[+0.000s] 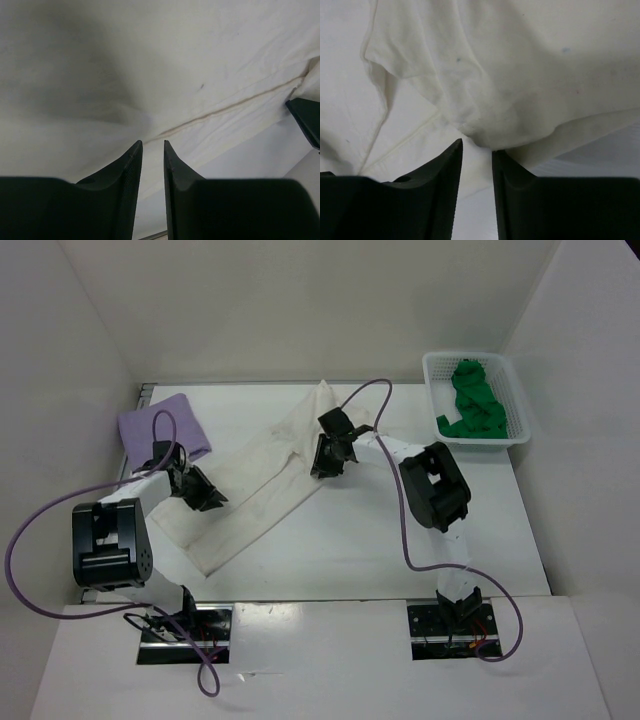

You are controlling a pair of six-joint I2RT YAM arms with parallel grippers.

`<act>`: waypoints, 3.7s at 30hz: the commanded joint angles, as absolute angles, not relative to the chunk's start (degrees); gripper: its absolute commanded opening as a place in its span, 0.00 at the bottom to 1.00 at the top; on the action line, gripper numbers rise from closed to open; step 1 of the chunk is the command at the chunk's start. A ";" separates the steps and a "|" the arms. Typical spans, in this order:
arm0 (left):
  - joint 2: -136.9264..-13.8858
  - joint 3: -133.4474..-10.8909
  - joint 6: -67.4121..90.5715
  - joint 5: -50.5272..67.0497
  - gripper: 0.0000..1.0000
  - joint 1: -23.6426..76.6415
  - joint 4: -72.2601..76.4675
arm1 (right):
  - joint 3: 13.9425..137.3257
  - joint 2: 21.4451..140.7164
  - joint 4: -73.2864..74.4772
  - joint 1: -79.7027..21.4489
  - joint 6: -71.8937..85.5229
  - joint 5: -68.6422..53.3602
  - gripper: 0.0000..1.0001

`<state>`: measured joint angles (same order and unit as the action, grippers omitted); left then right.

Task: Fold and stack the t-shirts
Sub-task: Rotate the tshirt 90 degrees

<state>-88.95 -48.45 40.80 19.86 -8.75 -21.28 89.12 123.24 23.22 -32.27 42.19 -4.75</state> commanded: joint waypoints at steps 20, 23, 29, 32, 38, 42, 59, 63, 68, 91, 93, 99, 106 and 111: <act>-64.34 -49.75 40.16 28.38 0.29 -3.52 -25.57 | 92.69 125.14 19.86 -23.64 37.00 -4.39 0.00; -62.85 -49.04 40.17 28.91 0.29 -2.99 -26.19 | 100.88 130.85 23.98 -22.42 35.68 -3.08 0.00; -60.30 -48.52 41.30 28.39 0.30 -2.99 -29.18 | 119.42 143.14 32.33 -19.61 31.47 -0.88 0.00; -60.29 -46.94 41.92 28.39 0.32 -2.38 -29.18 | 130.58 149.21 36.55 -16.79 30.23 -0.88 0.00; -63.10 -49.47 41.40 28.39 0.33 -1.85 -29.18 | 148.72 152.26 46.57 -15.03 27.60 -7.99 0.04; -66.09 -52.99 40.17 28.91 0.35 -1.85 -29.18 | 131.30 139.02 43.61 -15.03 26.46 -9.31 0.31; -74.09 -48.96 37.09 27.69 0.36 -1.32 -24.17 | 118.30 134.73 30.67 -20.57 31.81 -14.77 0.32; -72.08 -47.29 37.71 28.21 0.36 -1.32 -24.17 | 119.79 136.58 30.15 -20.57 32.96 -13.37 0.35; -71.46 -45.88 38.23 28.21 0.36 -1.32 -24.70 | 120.32 138.43 30.76 -20.57 33.49 -11.95 0.36; -71.46 -46.05 38.76 28.21 0.36 -1.32 -24.17 | 114.87 137.55 28.83 -22.68 34.63 -15.90 0.29; -71.46 -46.05 38.76 28.21 0.36 -1.32 -24.17 | 114.35 137.55 28.83 -22.68 35.24 -17.22 0.22; -71.46 -46.05 38.76 28.21 0.36 -1.32 -24.17 | 114.35 135.80 32.07 -23.20 35.86 -15.65 0.02; -72.59 -46.58 38.76 28.83 0.36 -1.32 -23.03 | 107.94 130.26 33.31 -23.20 35.33 -15.64 0.02; -73.65 -49.30 38.76 28.83 0.36 -1.32 -23.03 | 102.75 127.54 31.73 -23.20 36.47 -18.98 0.02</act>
